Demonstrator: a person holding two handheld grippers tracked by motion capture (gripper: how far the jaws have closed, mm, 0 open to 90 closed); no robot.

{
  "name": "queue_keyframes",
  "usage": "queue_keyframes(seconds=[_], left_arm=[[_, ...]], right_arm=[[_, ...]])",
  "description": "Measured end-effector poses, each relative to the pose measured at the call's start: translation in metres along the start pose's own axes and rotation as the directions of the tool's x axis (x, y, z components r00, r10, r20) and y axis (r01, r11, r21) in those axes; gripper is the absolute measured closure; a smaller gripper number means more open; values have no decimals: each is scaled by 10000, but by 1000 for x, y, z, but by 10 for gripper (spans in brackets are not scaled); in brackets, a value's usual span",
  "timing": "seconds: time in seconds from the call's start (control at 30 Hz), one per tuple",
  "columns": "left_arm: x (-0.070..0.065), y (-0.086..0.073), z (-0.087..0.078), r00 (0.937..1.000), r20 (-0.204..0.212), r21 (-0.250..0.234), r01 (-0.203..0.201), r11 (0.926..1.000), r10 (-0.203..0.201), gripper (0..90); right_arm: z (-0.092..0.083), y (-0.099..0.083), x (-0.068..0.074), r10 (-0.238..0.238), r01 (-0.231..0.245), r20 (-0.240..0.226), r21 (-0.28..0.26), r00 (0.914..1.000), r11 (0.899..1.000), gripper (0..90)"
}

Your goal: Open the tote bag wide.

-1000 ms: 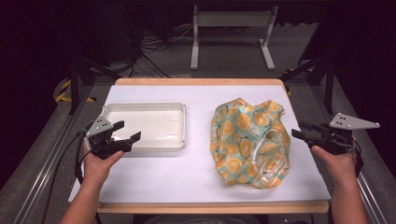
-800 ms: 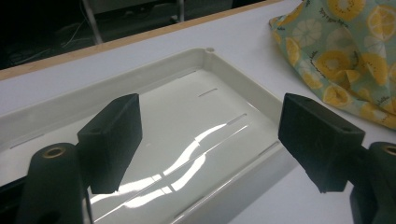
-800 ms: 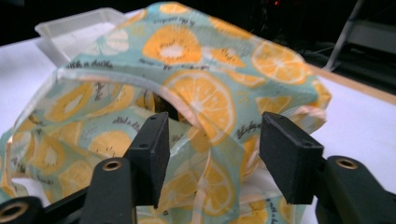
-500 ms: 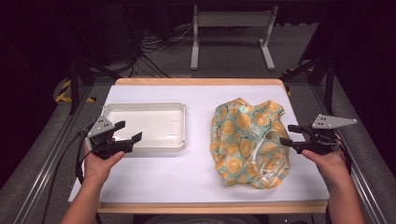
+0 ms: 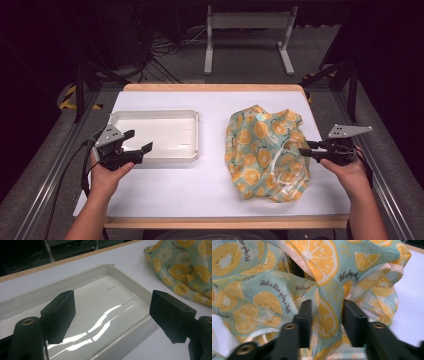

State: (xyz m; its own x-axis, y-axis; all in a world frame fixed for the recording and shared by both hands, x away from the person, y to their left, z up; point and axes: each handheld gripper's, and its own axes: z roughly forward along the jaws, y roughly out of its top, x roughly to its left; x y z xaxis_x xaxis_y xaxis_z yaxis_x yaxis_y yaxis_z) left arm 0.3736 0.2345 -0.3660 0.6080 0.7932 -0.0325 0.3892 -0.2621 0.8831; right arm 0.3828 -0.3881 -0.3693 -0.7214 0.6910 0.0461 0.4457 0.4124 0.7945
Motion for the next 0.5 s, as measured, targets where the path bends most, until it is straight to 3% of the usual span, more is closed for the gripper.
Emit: queue_keyframes(seconds=[0.07, 0.1, 0.17, 0.5], left_arm=[[0, 0, 0, 10000, -27, 19, -2, 10000, 3, 218], [0, 0, 0, 10000, -27, 19, -2, 10000, 3, 218], [0, 0, 0, 10000, -37, 11, -15, 10000, 15, 218], [-1, 0, 1, 10000, -34, 84, -90, 9999, 90, 218]], right_arm=[[-2, -1, -1, 36, -36, 21, 11, 10000, 10000, 804], [-2, -1, -1, 36, -36, 21, 11, 10000, 10000, 804], [-5, -1, -2, 78, -77, 56, -152, 10000, 9999, 888], [-22, 3, 0, 71, -47, 287, -803, 9996, 9968, 900]])
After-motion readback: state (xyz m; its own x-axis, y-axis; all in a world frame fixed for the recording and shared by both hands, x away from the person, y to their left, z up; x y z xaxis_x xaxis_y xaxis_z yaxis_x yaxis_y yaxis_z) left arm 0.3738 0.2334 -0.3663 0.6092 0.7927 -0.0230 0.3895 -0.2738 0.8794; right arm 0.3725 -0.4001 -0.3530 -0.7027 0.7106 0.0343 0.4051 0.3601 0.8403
